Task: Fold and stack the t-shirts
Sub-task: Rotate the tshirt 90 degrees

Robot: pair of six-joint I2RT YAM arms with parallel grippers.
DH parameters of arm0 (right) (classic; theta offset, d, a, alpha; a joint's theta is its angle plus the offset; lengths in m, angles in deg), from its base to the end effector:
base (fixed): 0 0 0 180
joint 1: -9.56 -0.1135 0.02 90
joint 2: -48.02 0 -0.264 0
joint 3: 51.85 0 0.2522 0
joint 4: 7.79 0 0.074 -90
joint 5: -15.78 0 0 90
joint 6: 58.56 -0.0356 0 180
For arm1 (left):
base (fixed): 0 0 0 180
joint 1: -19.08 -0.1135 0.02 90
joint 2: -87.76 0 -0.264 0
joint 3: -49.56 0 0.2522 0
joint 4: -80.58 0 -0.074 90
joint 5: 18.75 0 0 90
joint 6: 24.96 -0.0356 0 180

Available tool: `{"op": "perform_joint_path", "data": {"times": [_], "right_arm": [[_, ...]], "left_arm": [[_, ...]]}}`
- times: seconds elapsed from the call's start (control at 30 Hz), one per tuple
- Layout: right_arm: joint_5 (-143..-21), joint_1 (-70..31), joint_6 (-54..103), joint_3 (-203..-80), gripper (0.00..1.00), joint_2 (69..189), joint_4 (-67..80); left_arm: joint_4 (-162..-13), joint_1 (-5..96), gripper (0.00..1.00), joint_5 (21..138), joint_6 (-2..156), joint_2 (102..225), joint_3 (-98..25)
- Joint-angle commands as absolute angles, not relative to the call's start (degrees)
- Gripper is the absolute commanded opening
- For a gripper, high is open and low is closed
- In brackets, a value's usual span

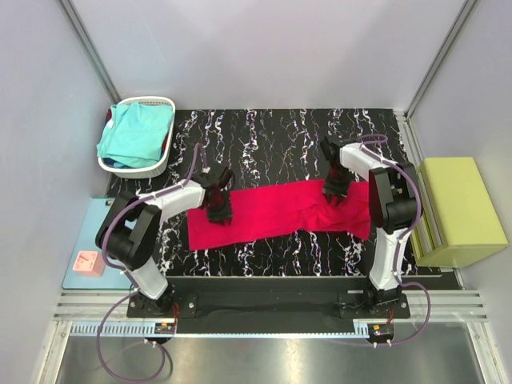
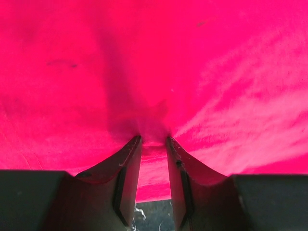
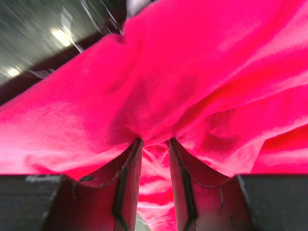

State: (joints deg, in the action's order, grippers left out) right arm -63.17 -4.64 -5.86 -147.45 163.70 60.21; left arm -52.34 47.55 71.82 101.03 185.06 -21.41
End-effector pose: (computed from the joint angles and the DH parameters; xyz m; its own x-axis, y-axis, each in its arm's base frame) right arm 0.3651 0.0854 0.1560 -0.9129 0.3825 -0.1427 0.4006 0.9067 -0.1321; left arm 0.2731 -0.1485 0.1585 -0.9632 -0.1461 -0.2254 -0.1074 0.9786 -0.1755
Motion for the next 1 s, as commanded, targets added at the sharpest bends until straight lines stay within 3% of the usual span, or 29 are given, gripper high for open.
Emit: {"op": "perform_joint_path", "data": {"times": [0.0, 0.27, 0.67, 0.97], "right_arm": [[-63.0, -3.7, -7.0, -151.8, 0.38, 170.5, 52.0], [-63.2, -3.6, -6.5, -168.0, 0.37, 179.1, 56.8], [-68.3, -4.4, -4.8, -209.3, 0.37, 199.6, 70.1], [-73.2, -5.8, -4.0, -212.9, 0.41, 203.8, 68.1]], "left_arm": [[-45.8, 50.5, 0.34, 73.8, 103.4, 185.8, -14.4], [-44.8, 56.1, 0.34, 74.8, 106.4, 182.7, -13.2], [-43.8, 70.7, 0.34, 75.9, 111.4, 186.2, -20.0], [-43.4, 76.4, 0.34, 76.8, 111.5, 195.2, -29.7]]}}
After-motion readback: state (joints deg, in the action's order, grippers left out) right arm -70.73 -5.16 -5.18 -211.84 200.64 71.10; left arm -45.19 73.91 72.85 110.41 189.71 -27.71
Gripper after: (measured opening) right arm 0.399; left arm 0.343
